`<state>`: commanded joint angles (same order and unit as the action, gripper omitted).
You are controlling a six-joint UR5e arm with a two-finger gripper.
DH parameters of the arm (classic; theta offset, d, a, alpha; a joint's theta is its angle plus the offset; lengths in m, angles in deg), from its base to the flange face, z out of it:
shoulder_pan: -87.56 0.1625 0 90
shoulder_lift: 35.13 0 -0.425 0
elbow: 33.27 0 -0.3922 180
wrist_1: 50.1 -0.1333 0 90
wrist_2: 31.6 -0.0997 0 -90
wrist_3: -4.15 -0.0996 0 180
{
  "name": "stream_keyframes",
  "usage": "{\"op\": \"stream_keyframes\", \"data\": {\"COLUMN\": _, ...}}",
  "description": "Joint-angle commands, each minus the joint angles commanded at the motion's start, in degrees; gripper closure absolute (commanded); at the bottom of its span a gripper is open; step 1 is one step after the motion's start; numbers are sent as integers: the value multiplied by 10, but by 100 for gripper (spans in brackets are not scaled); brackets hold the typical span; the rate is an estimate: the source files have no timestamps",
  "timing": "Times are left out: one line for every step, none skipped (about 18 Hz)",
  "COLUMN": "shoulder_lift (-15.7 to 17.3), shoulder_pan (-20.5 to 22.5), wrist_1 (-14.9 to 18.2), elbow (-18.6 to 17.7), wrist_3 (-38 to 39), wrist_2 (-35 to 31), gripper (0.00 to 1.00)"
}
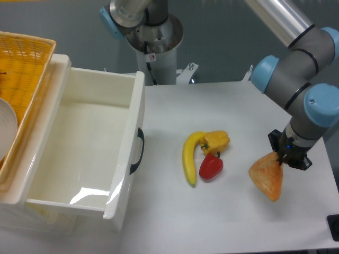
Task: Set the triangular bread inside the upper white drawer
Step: 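Hold the triangular orange bread in the gripper beside the peppers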
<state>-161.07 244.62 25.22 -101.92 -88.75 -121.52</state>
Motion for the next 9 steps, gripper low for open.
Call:
{"op": "stream_keyframes", "data": {"shoulder_lift": 0, "shoulder_pan": -1, "wrist_1": 0, "elbow": 3, "wrist_3": 1, "wrist_2": 0, "gripper": 97}}
{"op": "stream_keyframes", "data": {"shoulder_lift": -1, "shoulder_pan": -1, "wrist_1": 2, "elbow": 4, "wrist_3": 1, "wrist_2": 1, "gripper": 96}}
{"op": "stream_keyframes", "data": {"shoulder_lift": -1, "shoulder_pan": -1, "wrist_1": 1, "elbow": 4, "wrist_3": 1, "wrist_2": 2, "gripper": 96}}
{"op": "stream_keyframes", "data": {"shoulder_lift": 0, "shoulder_pan": -2, "wrist_1": 1, "elbow": 4, "wrist_3": 2, "wrist_2": 2, "gripper": 95}}
{"op": "stream_keyframes", "data": {"shoulder_lift": -1, "shoulder_pan": -2, "wrist_1": 1, "elbow": 5, "wrist_3": 3, "wrist_2": 2, "gripper": 95}}
{"op": "stream_keyframes", "data": {"shoulder_lift": -1, "shoulder_pan": -3, "wrist_1": 1, "elbow": 6, "wrist_3": 4, "wrist_2": 3, "gripper": 95}}
{"op": "stream_keyframes", "data": {"shoulder_lift": -1, "shoulder_pan": -4, "wrist_1": 2, "elbow": 9, "wrist_3": 5, "wrist_2": 3, "gripper": 95}}
{"op": "stream_keyframes", "data": {"shoulder_lift": -1, "shoulder_pan": -4, "wrist_1": 3, "elbow": 10, "wrist_3": 11, "wrist_2": 2, "gripper": 95}}
{"op": "stream_keyframes", "data": {"shoulder_lift": -1, "shoulder_pan": -5, "wrist_1": 4, "elbow": 13, "wrist_3": 23, "wrist_2": 2, "gripper": 95}}
